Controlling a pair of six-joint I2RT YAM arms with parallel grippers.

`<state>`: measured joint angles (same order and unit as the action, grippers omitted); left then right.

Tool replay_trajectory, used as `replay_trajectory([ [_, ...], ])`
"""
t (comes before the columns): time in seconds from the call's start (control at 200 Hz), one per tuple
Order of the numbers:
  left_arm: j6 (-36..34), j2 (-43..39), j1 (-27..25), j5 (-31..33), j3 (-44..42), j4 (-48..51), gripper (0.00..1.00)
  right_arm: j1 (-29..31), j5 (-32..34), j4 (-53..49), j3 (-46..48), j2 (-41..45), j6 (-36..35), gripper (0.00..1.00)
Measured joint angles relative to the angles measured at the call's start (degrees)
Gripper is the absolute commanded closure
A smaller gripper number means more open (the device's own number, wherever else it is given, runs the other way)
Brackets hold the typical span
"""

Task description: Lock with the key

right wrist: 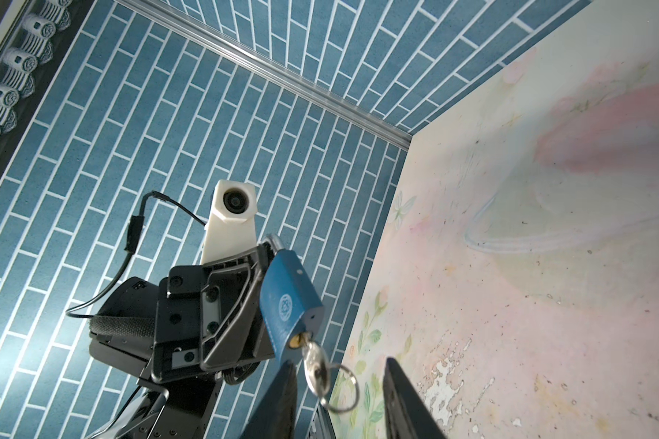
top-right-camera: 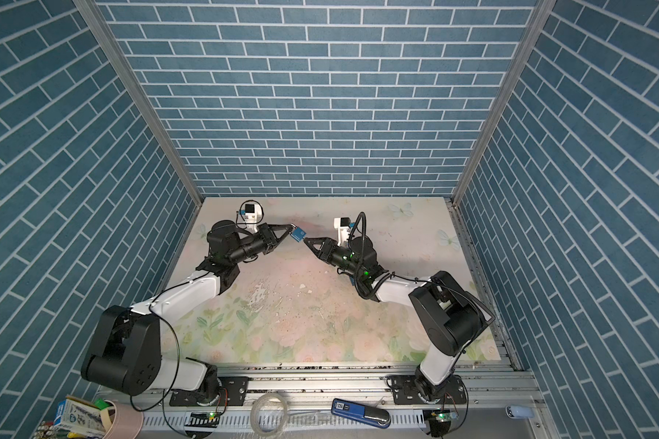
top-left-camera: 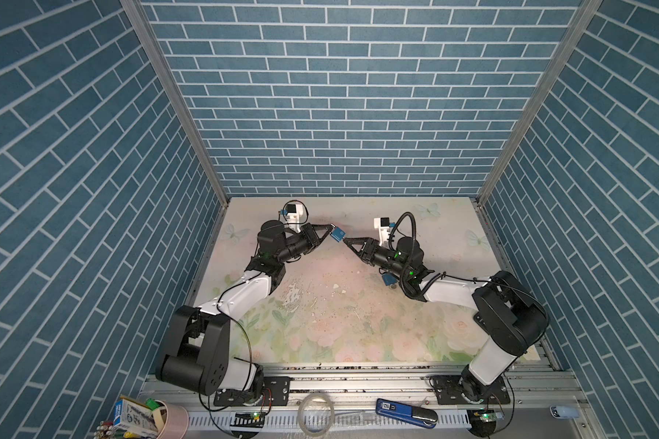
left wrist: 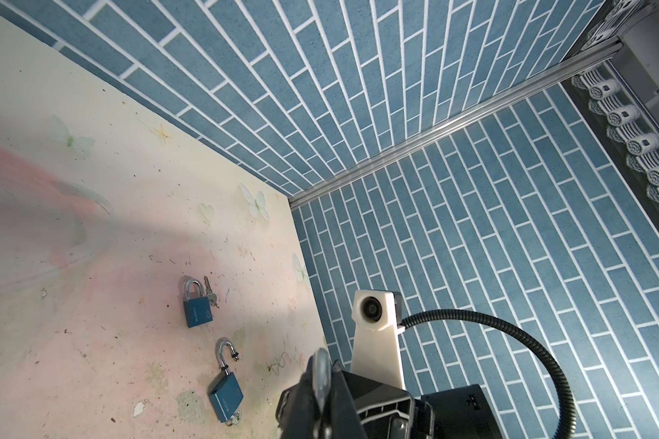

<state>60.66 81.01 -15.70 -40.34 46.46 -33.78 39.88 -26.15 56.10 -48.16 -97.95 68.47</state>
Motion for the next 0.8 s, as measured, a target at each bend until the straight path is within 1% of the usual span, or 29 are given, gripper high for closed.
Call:
replay_trajectory([
  [0.125, 0.11, 0.0, 0.0, 0.0, 0.0, -0.02, 1.0, 0.0, -0.09, 1.31, -0.74, -1.36, 0.74, 0.63],
  [0.8, 1.53, 1.09, 0.0, 0.04, -0.48, -2.23, 1.0, 0.0, -0.63, 5.2, -0.98, -2.47, 2.32, 0.8],
])
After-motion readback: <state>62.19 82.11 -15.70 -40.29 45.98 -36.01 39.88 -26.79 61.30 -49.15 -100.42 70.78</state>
